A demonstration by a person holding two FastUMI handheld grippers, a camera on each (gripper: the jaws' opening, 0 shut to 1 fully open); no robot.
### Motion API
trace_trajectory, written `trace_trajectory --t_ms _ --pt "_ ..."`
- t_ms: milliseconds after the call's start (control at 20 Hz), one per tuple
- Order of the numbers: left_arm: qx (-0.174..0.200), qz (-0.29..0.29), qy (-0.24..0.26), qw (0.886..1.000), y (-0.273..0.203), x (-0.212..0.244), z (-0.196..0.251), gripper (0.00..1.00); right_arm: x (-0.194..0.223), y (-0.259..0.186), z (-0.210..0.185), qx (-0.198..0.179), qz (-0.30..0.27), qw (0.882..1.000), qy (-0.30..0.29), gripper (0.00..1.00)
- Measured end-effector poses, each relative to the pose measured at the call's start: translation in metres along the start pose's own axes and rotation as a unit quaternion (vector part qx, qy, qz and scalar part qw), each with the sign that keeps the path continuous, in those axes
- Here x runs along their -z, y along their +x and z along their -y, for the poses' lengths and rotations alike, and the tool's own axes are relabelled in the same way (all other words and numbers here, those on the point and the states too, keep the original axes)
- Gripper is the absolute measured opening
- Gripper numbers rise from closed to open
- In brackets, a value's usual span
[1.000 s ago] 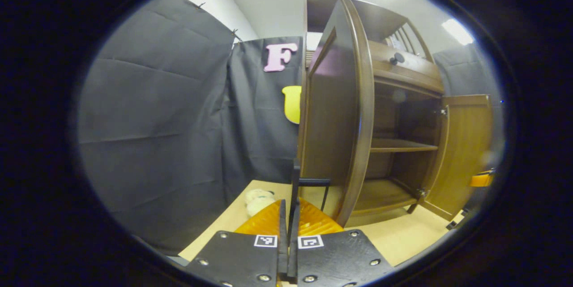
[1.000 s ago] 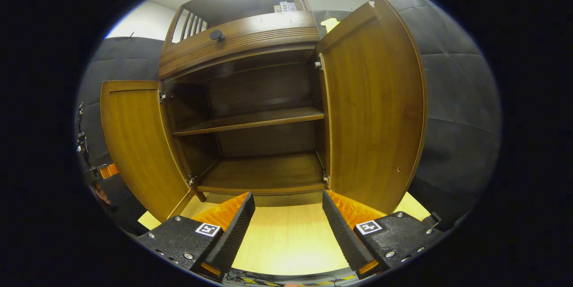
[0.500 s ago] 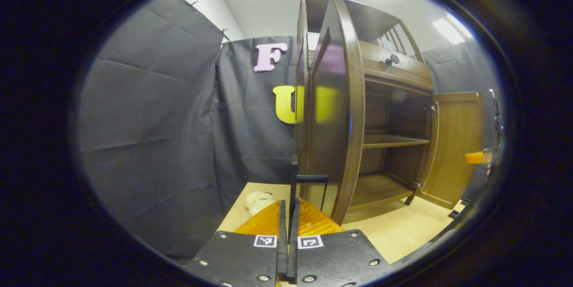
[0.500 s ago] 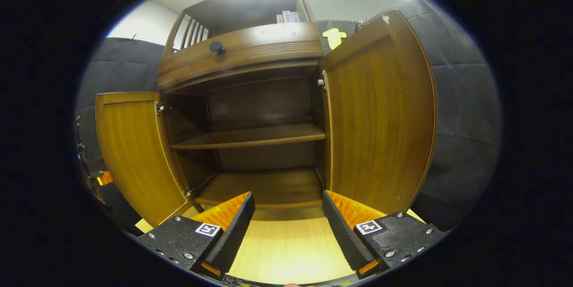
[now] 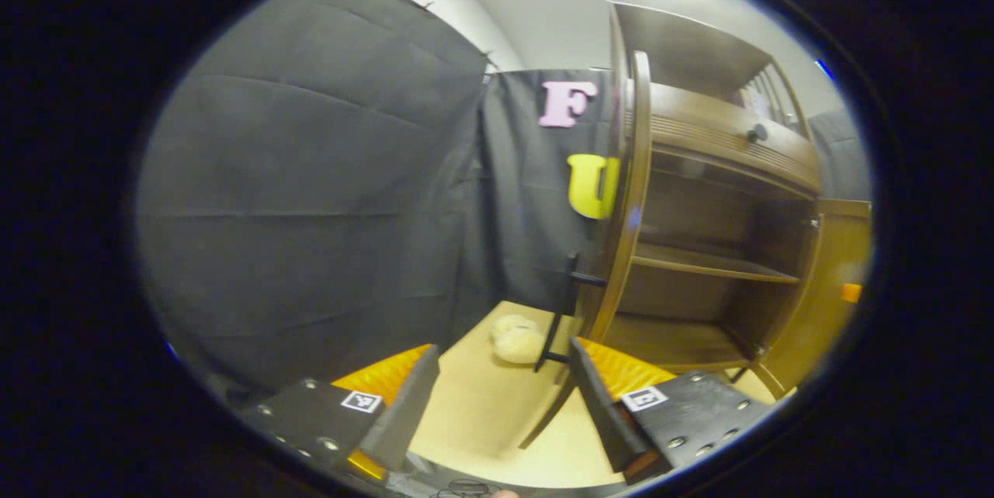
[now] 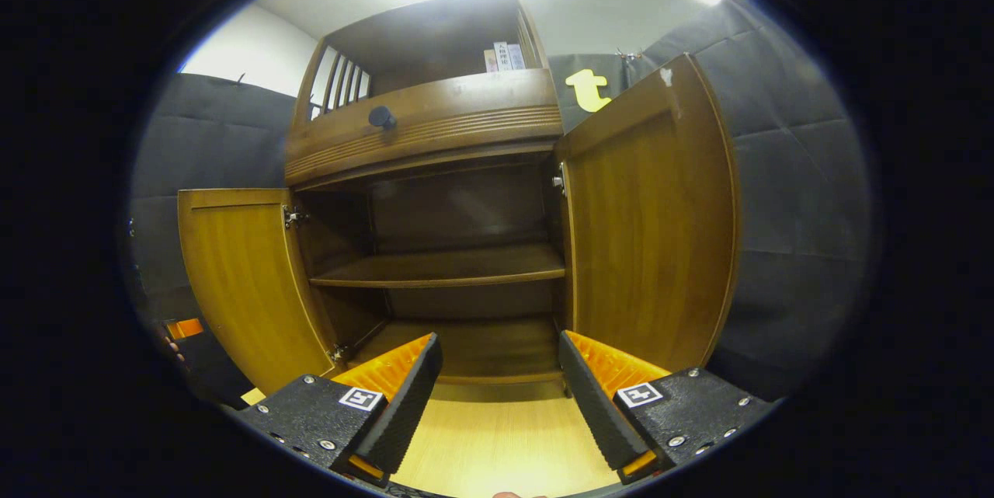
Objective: Open the right door of the double-door shoe cabinet with the right hand, and open the left door with the left hand.
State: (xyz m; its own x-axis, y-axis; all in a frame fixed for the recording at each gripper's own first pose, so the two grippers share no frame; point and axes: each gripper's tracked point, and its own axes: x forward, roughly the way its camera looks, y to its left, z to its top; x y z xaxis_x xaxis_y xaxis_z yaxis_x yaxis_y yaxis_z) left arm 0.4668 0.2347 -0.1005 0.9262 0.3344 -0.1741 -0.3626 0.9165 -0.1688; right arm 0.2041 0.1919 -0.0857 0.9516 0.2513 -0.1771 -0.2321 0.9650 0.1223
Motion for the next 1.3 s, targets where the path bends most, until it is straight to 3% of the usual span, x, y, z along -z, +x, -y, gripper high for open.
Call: trace_trajectory --t_ms 100,250,400,500,550,650,750,1000,1300 --pt "-0.011 0.025 -0.016 1.000 -0.012 -0.009 0.010 1.00 -0.009 -0.005 0.008 -0.005 0.004 1.000 0.001 0.94" --pt "0.000 0.049 -0.015 0.999 -0.044 -0.037 0.036 1.00 -0.020 -0.013 0.024 -0.012 0.010 1.000 -0.016 0.91" --pt "0.019 0.070 0.004 0.997 -0.072 -0.082 0.087 1.00 -0.026 -0.020 0.031 -0.027 0.001 0.999 -0.027 0.94" --pt "0.046 0.080 0.012 0.996 -0.084 -0.100 0.122 0.90 -0.033 -0.025 0.038 -0.028 0.017 0.999 -0.037 0.94" --pt "0.056 0.081 0.010 0.995 -0.085 -0.103 0.137 1.00 -0.036 -0.027 0.042 -0.023 0.026 0.999 -0.042 0.91" --pt "0.067 0.074 0.001 0.995 -0.090 -0.099 0.164 1.00 -0.032 -0.030 0.051 -0.008 0.023 0.998 -0.057 0.93" --pt "0.081 0.069 0.000 0.994 -0.097 -0.094 0.186 1.00 -0.032 -0.038 0.049 -0.021 0.024 0.998 -0.063 0.94" --pt "0.097 0.075 0.027 0.992 -0.125 -0.095 0.204 1.00 -0.030 -0.048 0.056 -0.031 0.010 0.997 -0.064 0.92" --pt "0.101 0.059 0.075 0.990 -0.112 -0.109 0.186 1.00 -0.020 -0.068 0.063 0.026 -0.015 0.999 -0.015 0.91"
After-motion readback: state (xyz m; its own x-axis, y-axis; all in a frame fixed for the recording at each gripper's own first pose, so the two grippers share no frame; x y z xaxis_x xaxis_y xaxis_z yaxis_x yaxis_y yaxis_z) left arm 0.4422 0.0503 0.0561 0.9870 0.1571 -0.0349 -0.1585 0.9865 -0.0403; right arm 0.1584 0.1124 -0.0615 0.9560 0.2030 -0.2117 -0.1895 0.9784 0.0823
